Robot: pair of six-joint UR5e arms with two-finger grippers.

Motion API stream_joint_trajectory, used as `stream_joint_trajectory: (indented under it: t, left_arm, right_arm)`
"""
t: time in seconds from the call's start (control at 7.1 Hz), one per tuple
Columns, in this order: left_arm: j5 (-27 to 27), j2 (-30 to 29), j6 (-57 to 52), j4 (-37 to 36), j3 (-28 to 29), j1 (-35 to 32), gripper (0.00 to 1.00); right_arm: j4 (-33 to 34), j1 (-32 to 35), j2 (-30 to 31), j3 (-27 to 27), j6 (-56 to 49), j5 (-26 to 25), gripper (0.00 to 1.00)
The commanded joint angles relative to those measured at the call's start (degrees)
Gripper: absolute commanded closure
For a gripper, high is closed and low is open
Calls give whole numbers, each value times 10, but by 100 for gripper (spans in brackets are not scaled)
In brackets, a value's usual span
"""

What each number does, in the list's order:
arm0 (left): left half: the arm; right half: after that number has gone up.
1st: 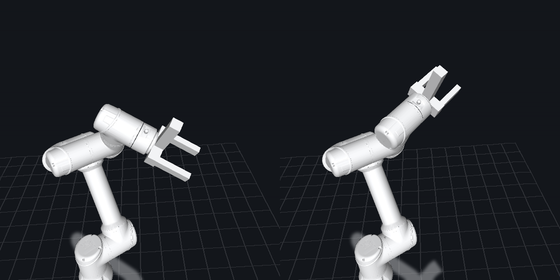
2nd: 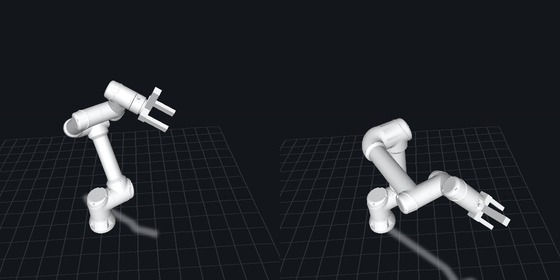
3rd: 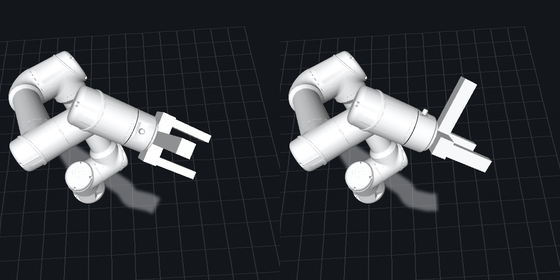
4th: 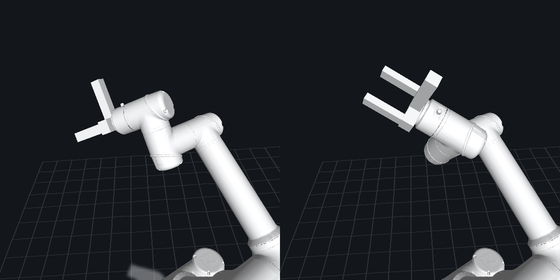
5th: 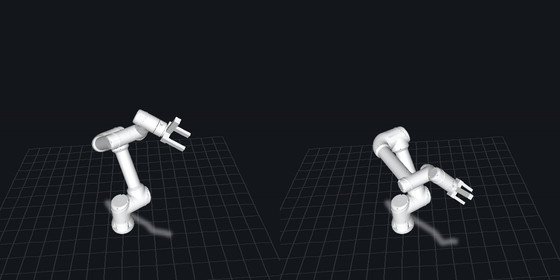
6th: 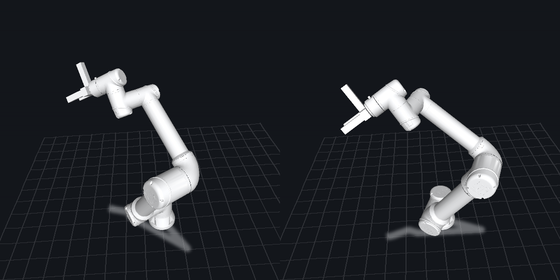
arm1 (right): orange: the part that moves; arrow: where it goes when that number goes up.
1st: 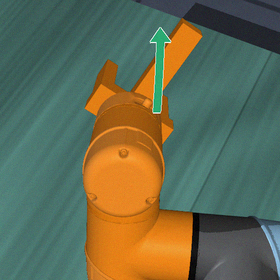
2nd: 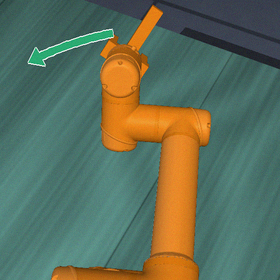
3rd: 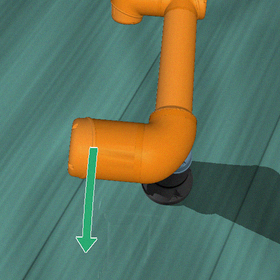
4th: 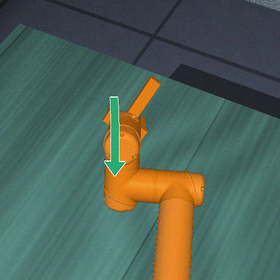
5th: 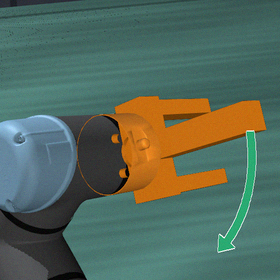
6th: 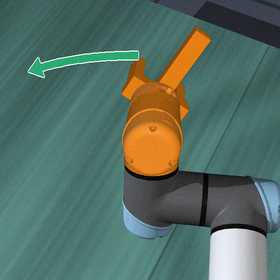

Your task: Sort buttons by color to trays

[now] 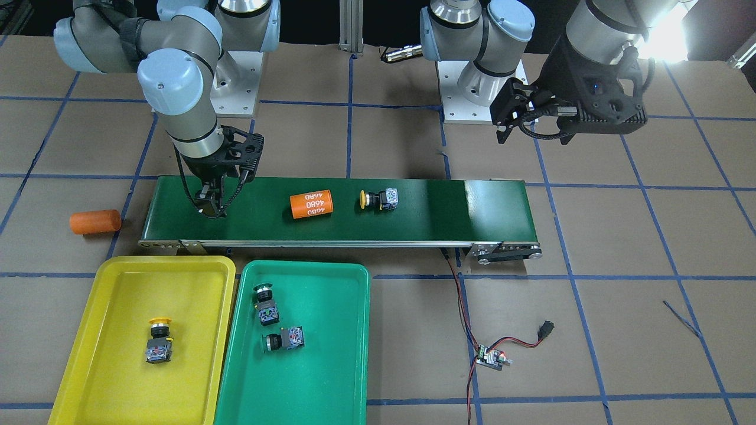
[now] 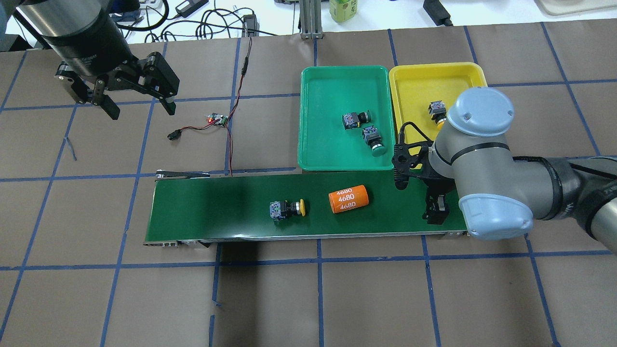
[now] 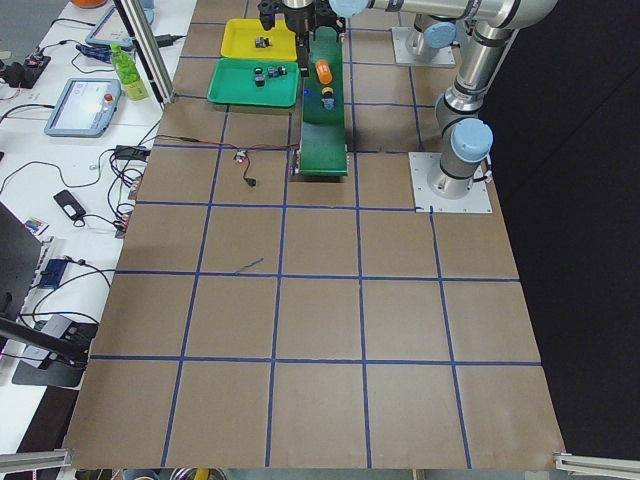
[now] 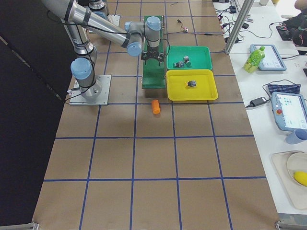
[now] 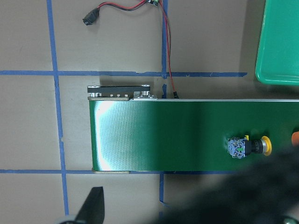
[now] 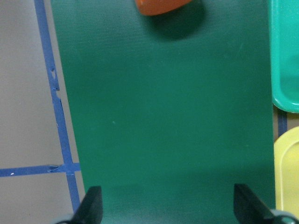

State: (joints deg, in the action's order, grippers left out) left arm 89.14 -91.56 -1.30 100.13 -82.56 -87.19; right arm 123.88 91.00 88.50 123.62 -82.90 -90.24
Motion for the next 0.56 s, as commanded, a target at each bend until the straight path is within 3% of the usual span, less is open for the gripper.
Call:
stream_joint_trajectory:
  t: [0.0, 0.42]
  left_arm:
    - [0, 1, 1, 1, 1, 0, 0]
    - [-3, -2, 1, 0, -7, 0, 0]
  right_arm:
    - [1, 16, -3, 0, -2, 9, 0]
    - [2, 22, -10, -2, -3, 10, 0]
